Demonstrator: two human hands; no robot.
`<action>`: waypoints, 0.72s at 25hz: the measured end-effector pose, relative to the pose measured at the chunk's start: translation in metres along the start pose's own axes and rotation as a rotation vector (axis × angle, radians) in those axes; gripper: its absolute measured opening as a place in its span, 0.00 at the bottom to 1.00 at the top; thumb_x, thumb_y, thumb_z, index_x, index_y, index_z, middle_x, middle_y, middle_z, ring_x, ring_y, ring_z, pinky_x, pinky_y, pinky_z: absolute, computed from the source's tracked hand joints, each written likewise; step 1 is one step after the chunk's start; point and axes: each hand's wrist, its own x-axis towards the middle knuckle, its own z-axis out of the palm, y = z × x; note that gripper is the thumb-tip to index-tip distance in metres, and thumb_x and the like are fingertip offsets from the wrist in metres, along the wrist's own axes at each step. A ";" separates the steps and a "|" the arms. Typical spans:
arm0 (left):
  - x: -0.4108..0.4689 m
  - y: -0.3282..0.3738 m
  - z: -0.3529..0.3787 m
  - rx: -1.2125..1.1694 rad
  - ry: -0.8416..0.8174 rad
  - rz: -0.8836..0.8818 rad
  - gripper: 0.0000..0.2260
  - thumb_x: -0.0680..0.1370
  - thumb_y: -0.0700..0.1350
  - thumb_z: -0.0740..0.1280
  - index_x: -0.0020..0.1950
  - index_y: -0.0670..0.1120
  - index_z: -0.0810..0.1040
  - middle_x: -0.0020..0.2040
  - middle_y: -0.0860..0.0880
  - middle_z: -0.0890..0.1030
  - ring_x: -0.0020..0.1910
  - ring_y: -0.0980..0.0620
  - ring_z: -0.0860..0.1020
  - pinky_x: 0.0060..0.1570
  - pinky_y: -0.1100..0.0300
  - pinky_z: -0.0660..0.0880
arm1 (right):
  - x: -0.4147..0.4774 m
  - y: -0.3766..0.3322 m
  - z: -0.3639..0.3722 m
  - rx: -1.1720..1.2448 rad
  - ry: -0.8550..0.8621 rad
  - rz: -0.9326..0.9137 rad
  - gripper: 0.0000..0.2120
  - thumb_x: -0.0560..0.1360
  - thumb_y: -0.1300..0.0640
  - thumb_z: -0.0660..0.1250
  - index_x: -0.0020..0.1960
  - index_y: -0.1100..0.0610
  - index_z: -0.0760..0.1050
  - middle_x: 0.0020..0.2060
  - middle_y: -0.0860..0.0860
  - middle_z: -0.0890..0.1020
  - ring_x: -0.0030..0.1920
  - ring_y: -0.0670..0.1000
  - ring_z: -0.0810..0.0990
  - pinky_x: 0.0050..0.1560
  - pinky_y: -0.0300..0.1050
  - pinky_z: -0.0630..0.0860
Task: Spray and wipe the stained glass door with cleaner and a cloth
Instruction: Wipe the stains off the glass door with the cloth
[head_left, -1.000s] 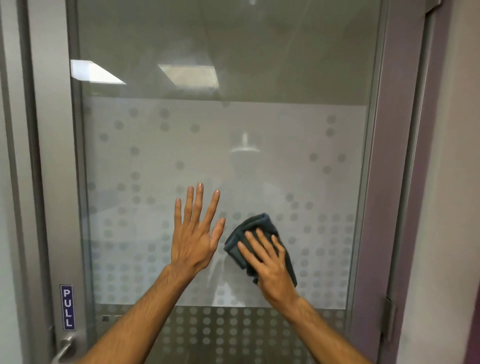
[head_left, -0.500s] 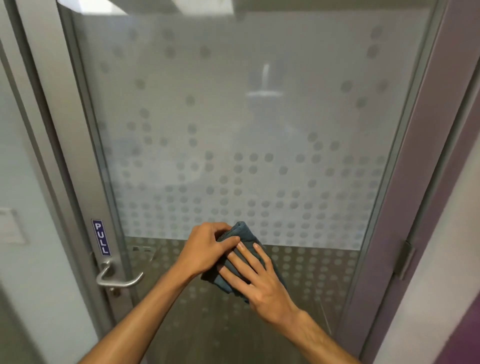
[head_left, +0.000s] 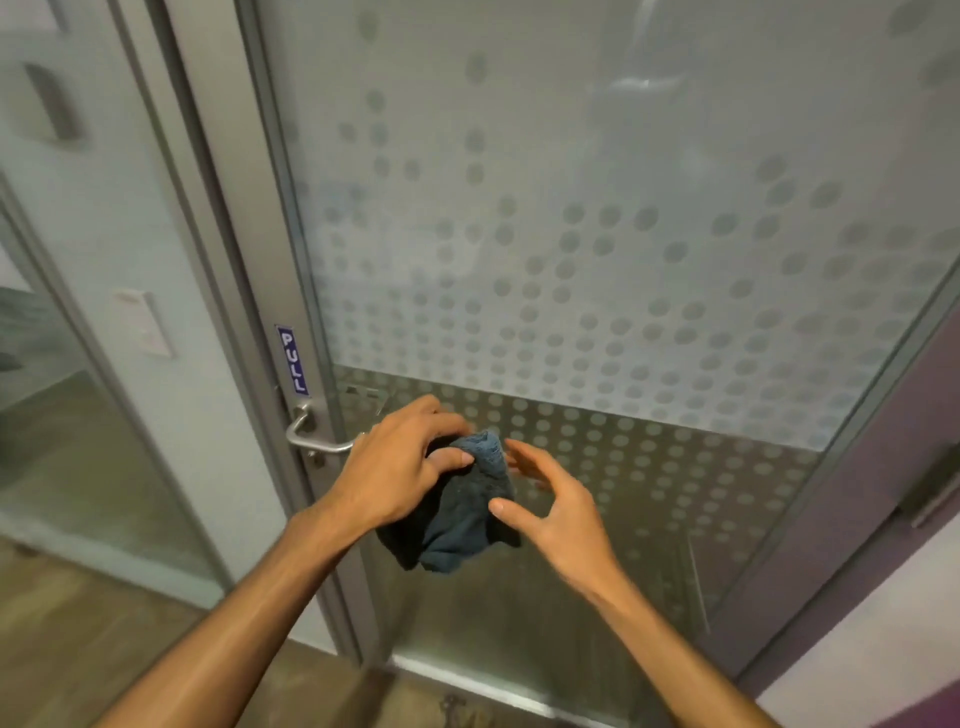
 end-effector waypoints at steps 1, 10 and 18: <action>-0.005 -0.007 -0.005 -0.054 -0.017 -0.010 0.08 0.79 0.53 0.70 0.56 0.54 0.82 0.47 0.53 0.76 0.50 0.52 0.77 0.52 0.47 0.75 | 0.003 -0.001 0.007 0.030 -0.064 0.022 0.21 0.74 0.55 0.77 0.66 0.46 0.79 0.59 0.39 0.84 0.61 0.40 0.81 0.67 0.51 0.77; -0.079 -0.108 -0.026 -0.692 0.094 -0.392 0.21 0.70 0.57 0.78 0.60 0.53 0.81 0.55 0.50 0.85 0.53 0.54 0.83 0.57 0.56 0.80 | 0.018 -0.047 0.088 0.082 -0.301 0.027 0.07 0.74 0.62 0.76 0.44 0.49 0.85 0.40 0.45 0.88 0.42 0.42 0.85 0.45 0.36 0.78; -0.179 -0.182 0.049 -1.704 -0.087 -0.990 0.37 0.64 0.64 0.79 0.62 0.39 0.79 0.57 0.43 0.82 0.57 0.46 0.79 0.61 0.51 0.72 | 0.031 -0.073 0.167 0.163 -0.385 0.136 0.04 0.75 0.62 0.76 0.49 0.59 0.86 0.43 0.51 0.89 0.46 0.49 0.88 0.48 0.41 0.82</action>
